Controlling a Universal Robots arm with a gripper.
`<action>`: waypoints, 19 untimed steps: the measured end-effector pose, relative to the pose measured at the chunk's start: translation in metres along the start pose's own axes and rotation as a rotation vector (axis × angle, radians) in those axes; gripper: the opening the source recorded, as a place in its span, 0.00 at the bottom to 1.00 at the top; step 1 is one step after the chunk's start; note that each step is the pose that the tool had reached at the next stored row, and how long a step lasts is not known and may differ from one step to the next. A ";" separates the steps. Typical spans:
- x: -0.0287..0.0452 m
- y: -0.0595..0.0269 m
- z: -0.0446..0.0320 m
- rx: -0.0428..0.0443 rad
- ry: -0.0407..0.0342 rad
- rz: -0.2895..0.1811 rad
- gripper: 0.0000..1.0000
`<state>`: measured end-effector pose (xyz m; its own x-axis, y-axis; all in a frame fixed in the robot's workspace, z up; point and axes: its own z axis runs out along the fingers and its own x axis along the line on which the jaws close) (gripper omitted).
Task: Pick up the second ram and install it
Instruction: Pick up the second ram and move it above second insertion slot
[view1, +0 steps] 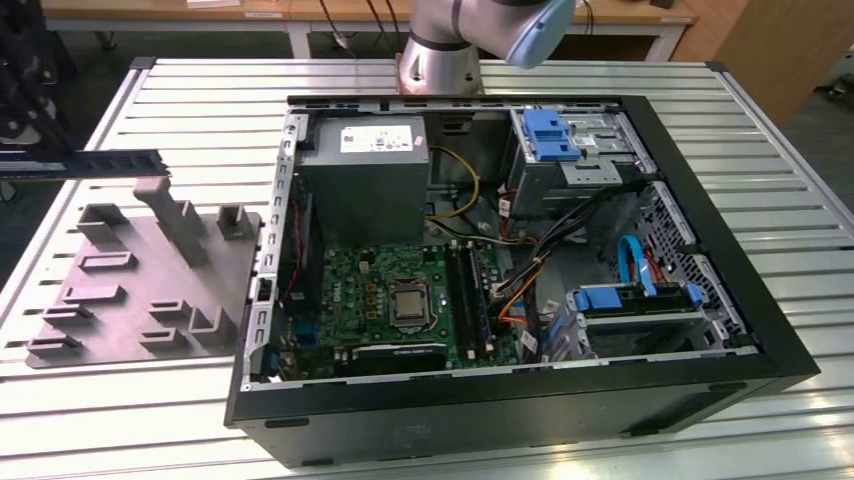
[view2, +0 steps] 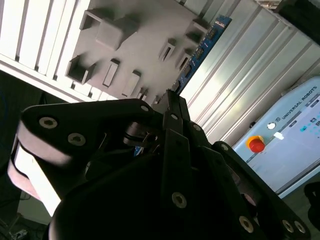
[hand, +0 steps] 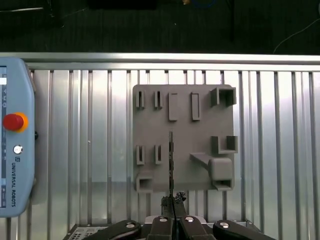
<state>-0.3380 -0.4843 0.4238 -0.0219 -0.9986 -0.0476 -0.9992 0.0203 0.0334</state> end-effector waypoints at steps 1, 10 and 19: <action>-0.0001 -0.0043 -0.0001 0.0000 0.0000 0.000 0.11; -0.0009 -0.0408 -0.0014 0.0000 0.0000 0.000 0.11; -0.0017 -0.0754 -0.0024 0.0000 0.0000 0.000 0.11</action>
<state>-0.2625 -0.4843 0.4238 -0.0219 -0.9986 -0.0477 -0.9992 0.0203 0.0334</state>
